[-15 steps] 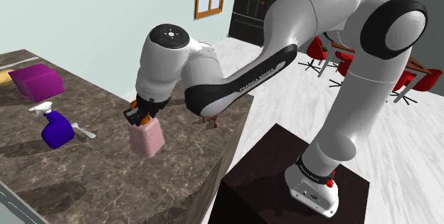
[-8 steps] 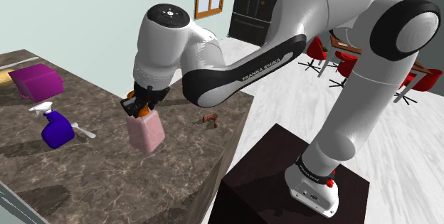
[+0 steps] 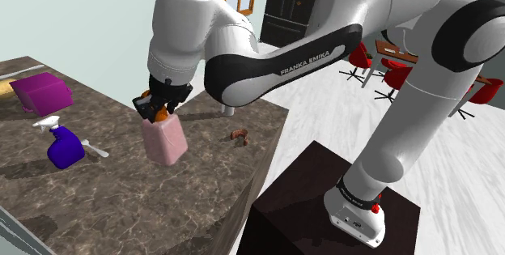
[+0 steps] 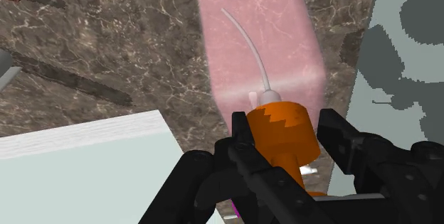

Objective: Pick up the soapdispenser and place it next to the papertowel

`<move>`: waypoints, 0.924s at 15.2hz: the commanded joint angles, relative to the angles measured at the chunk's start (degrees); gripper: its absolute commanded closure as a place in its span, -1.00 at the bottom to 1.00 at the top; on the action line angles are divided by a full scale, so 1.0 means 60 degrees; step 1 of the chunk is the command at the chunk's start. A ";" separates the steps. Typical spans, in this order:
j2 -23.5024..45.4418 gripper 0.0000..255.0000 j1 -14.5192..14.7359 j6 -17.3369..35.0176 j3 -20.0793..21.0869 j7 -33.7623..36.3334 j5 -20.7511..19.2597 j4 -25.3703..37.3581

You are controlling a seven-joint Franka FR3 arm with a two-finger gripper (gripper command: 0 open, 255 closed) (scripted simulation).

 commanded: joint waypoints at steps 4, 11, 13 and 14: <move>-0.0263 1.00 -0.0476 0.0206 -0.0266 -0.0965 0.0520 -0.0112; -0.0184 1.00 -0.1357 0.0679 -0.0906 -0.2720 0.1058 -0.0107; -0.0058 1.00 -0.1582 0.0756 -0.1078 -0.3176 0.1140 0.0000; 0.0021 1.00 -0.1689 0.0785 -0.1164 -0.3396 0.1171 0.0071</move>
